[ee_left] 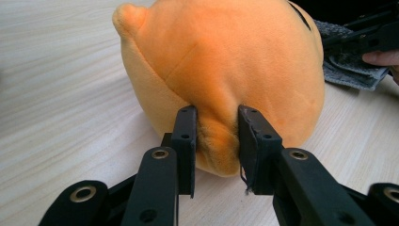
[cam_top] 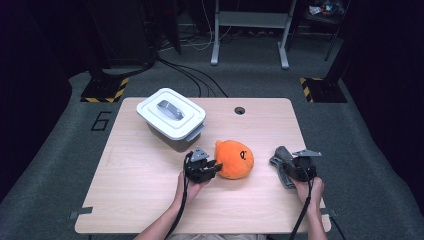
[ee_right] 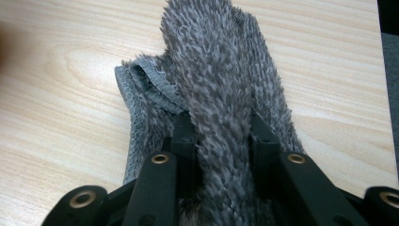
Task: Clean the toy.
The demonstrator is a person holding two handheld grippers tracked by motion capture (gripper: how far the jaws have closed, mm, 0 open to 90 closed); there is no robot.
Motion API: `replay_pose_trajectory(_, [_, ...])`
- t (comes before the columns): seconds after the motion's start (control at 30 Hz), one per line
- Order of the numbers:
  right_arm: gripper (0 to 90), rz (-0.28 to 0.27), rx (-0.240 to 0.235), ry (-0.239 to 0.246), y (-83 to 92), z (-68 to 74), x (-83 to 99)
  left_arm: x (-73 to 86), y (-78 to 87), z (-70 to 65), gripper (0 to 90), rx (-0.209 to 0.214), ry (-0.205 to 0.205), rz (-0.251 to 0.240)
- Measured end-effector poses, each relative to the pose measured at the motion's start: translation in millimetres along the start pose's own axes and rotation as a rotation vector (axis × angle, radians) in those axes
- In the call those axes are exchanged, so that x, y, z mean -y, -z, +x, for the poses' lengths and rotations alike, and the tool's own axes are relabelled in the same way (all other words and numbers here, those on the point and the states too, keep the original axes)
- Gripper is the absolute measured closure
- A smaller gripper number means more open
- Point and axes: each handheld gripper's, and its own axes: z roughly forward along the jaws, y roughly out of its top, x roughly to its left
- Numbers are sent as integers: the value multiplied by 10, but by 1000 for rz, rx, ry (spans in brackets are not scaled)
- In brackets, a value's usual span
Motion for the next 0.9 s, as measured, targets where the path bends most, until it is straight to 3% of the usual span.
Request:
replay_pose_trajectory(0.23, [698, -31, -73, -57, 94, -46, 9, -7, 1, -1, 694, -1, -4, 1])
replay_pose_trajectory(0.9, [696, -149, -182, -23, 456, 168, -357, -46, -8, -15, 694, -2, -9, 4])
